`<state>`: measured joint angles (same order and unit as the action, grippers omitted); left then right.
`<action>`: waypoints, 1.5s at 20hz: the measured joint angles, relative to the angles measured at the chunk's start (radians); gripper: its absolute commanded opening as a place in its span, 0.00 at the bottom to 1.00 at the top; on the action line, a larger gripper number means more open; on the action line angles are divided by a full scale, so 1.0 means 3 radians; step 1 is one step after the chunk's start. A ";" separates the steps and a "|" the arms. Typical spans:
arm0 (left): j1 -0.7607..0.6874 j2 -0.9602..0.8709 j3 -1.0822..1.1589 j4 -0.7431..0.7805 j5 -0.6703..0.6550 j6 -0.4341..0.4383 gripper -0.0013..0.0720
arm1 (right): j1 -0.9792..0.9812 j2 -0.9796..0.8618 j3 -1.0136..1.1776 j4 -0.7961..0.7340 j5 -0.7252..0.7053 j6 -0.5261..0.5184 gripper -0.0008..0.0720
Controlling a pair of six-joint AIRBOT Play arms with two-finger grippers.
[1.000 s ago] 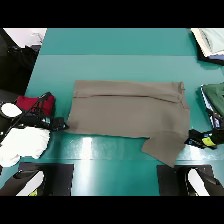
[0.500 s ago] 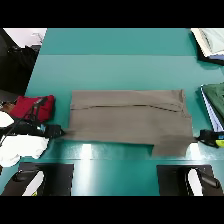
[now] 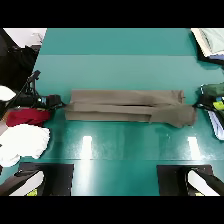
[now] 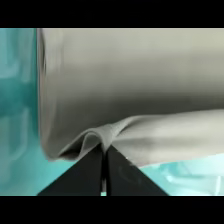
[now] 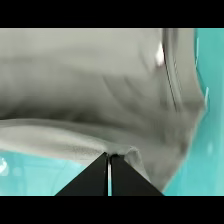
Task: Fold the shirts.
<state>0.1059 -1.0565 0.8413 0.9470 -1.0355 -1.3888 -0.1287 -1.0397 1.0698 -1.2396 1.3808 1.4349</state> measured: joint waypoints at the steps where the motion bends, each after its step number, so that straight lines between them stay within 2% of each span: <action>1: 0.0000 -0.0136 0.0083 -0.0057 0.0056 0.0032 0.05 | 0.0066 -0.0160 0.0113 0.0008 -0.0042 0.0010 0.04; 8: 0.0000 -0.0954 0.0604 -0.0299 0.0387 0.0181 0.05 | 0.0407 -0.1129 0.0814 0.0028 -0.0178 0.0086 0.04; 9: 0.0000 -0.1008 0.0641 -0.0329 0.0460 0.0184 0.24 | 0.0429 -0.1232 0.0903 0.0031 -0.0193 0.0122 0.04; 10: 0.0000 -0.1047 0.0668 -0.0367 0.0546 0.0184 0.69 | 0.0440 -0.1319 0.0984 0.0038 -0.0226 0.0163 0.05; 11: 0.0001 -0.1074 0.0690 -0.0412 0.0627 0.0183 1.00 | 0.0451 -0.1399 0.1066 0.0043 -0.0253 0.0215 0.17; 12: 0.0003 -0.1096 0.0715 -0.0483 0.0707 0.0172 1.00 | 0.0453 -0.1459 0.1136 0.0051 -0.0292 0.0259 0.52; 13: 0.0003 -0.1111 0.0746 -0.0559 0.0778 0.0158 1.00 | 0.0449 -0.1507 0.1202 0.0053 -0.0348 0.0301 0.82; 14: 0.0003 -0.1122 0.0786 -0.0635 0.0818 0.0144 1.00 | 0.0431 -0.1541 0.1255 0.0084 -0.0381 0.0327 0.86; 18: 0.0003 -0.1142 0.1025 -0.0847 0.0717 0.0130 0.99 | 0.0230 -0.1579 0.1392 0.0334 -0.0379 0.0244 0.86; 19: 0.0003 -0.1144 0.1064 -0.0867 0.0623 0.0142 0.75 | 0.0153 -0.1567 0.1376 0.0374 -0.0306 0.0174 0.86; 20: 0.0001 -0.1146 0.1096 -0.0891 0.0532 0.0159 0.30 | 0.0072 -0.1549 0.1331 0.0401 -0.0247 0.0104 0.86; 21: 0.0001 -0.1147 0.1119 -0.0895 0.0436 0.0177 0.06 | -0.0019 -0.1526 0.1256 0.0432 -0.0175 0.0029 0.86; 26: -0.0083 -0.1148 0.1162 -0.0910 0.0127 0.0305 0.06 | -0.0546 -0.1511 0.0739 0.0735 -0.0001 -0.0366 0.88; 30: -0.0378 -0.1152 0.1170 -0.0908 0.0084 0.0338 0.06 | -0.0844 -0.1727 0.0459 0.1164 0.0024 -0.0697 0.88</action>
<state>-0.0074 -1.4021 1.1923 0.6746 -1.0103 -1.2873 -0.3820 -1.5578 1.2076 -0.8906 1.3880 1.2259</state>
